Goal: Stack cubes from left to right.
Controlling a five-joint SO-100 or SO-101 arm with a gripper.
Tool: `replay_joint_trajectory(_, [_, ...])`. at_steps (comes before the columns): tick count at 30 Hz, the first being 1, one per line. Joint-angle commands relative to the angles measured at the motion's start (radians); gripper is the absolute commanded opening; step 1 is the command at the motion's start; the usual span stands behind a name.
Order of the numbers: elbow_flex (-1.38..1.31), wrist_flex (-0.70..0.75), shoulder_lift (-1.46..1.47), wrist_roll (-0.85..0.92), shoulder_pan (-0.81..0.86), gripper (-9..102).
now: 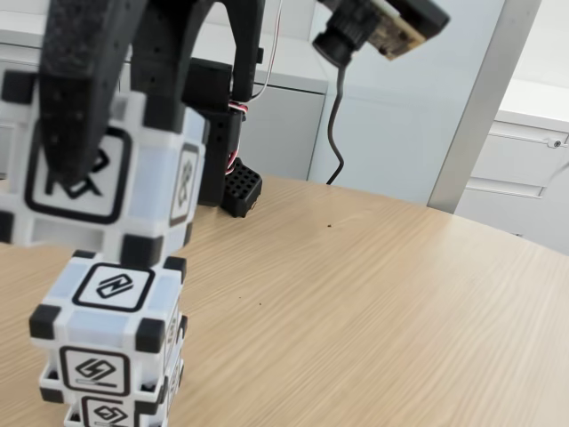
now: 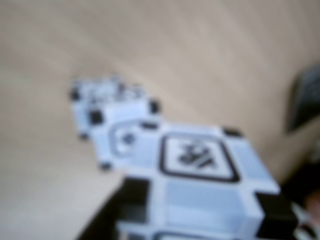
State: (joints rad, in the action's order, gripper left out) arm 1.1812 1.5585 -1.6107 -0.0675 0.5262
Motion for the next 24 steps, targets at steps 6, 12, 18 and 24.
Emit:
replay_joint_trajectory(6, [0.069,-0.005,-0.023,0.038,0.009,4])
replay_joint_trajectory(12, [0.103,-0.006,-0.023,0.041,0.009,5])
replay_joint_trajectory(18, [0.104,-0.005,-0.023,0.054,0.009,4])
replay_joint_trajectory(24, [0.106,-0.005,-0.008,0.063,0.009,4])
